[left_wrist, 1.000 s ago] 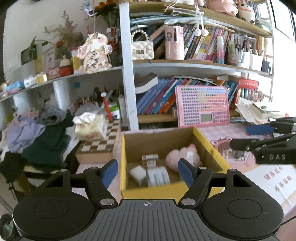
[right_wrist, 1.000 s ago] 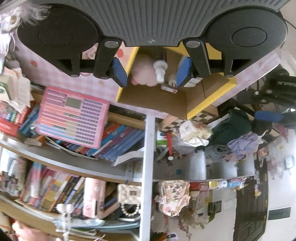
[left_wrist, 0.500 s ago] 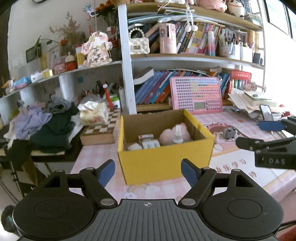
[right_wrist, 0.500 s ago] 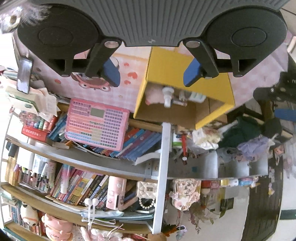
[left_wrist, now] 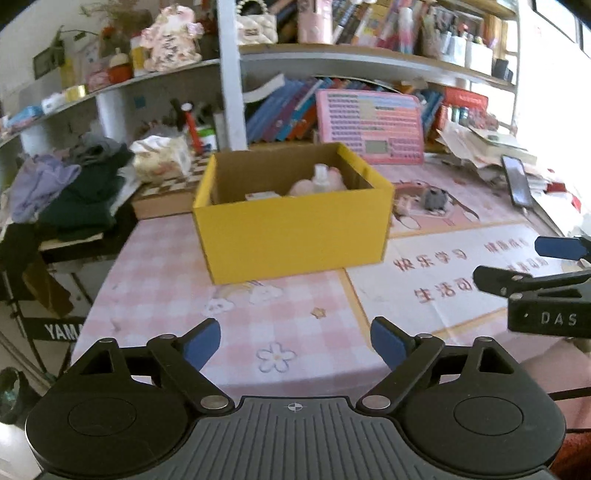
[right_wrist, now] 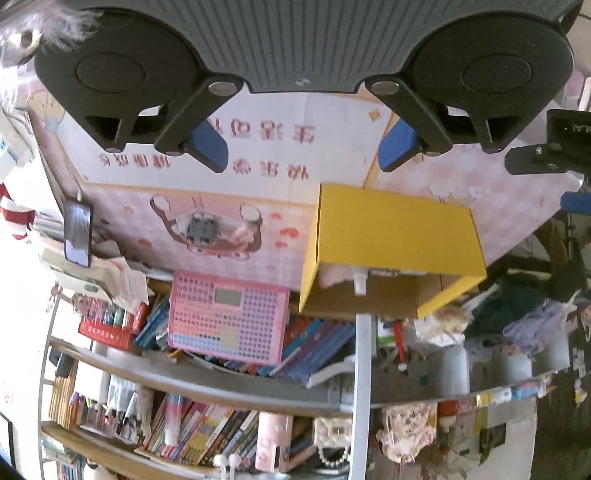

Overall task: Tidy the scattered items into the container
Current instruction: 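Withdraw both open tools from the box toward the printed mat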

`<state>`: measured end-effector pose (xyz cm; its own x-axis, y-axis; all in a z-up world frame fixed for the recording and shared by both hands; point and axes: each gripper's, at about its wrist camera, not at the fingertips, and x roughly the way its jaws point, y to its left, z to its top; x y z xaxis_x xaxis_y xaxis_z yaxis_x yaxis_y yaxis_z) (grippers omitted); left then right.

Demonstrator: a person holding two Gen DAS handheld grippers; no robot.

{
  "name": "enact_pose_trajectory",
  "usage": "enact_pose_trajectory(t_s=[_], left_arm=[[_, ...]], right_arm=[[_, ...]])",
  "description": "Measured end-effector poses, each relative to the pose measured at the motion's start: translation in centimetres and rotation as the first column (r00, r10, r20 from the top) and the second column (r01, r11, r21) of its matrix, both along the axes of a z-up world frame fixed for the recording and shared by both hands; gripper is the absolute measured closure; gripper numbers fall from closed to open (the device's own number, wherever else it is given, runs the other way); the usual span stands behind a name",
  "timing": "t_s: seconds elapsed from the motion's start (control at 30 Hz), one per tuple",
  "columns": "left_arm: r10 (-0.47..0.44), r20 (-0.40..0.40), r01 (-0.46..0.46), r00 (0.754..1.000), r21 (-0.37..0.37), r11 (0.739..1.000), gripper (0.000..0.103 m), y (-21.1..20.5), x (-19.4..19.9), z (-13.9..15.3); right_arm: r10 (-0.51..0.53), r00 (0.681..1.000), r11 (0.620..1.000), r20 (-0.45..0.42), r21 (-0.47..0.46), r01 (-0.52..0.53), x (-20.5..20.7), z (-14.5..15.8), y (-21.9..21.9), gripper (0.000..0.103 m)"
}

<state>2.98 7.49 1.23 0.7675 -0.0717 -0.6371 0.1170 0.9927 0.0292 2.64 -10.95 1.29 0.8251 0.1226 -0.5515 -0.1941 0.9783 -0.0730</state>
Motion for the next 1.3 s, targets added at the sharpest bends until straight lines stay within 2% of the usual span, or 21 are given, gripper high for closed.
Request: enact_pose_trajectory(t_s=[0.27,0.57,0.8,0.97,1.1,1.3], left_arm=[[-0.070,-0.039,0.070,0.997,0.002,0.998,0.007,-2.2,0.3,-0.9],[-0.137,-0.063,0.137,0.989,0.000,0.991,0.006,-4.7,1.1,-1.5],[-0.180,-0.067,0.181,0.981,0.001,0.984,0.006,-6.2,1.5,-1.4],[-0.208,-0.044,0.209,0.977,0.018,0.978,0.006,-6.8,1.9,-0.6],[-0.214,-0.042,0.214,0.976,0.001,0.977,0.006,-7.1,1.8,-0.6],[-0.252,-0.087,0.252,0.964,-0.012,0.968,0.006,-8.2,1.7,-2.0]], right_arm=[[0.002,0.999,0.999,-0.041,-0.037,-0.004,-1.0,-0.8,-0.8,0.006],[-0.086,0.993,0.996,-0.077,-0.032,0.084,-1.4,-1.3,-3.6,0.006],[-0.094,0.993,0.995,-0.068,-0.035,0.092,-1.2,-1.3,-5.1,0.006],[-0.094,0.995,0.993,-0.034,-0.077,0.091,-0.6,-0.4,-6.2,0.006],[-0.150,0.989,0.987,-0.016,-0.067,0.148,-1.2,-0.3,-6.3,0.006],[-0.166,0.986,0.984,-0.032,-0.077,0.163,-1.8,-1.2,-5.9,0.006]])
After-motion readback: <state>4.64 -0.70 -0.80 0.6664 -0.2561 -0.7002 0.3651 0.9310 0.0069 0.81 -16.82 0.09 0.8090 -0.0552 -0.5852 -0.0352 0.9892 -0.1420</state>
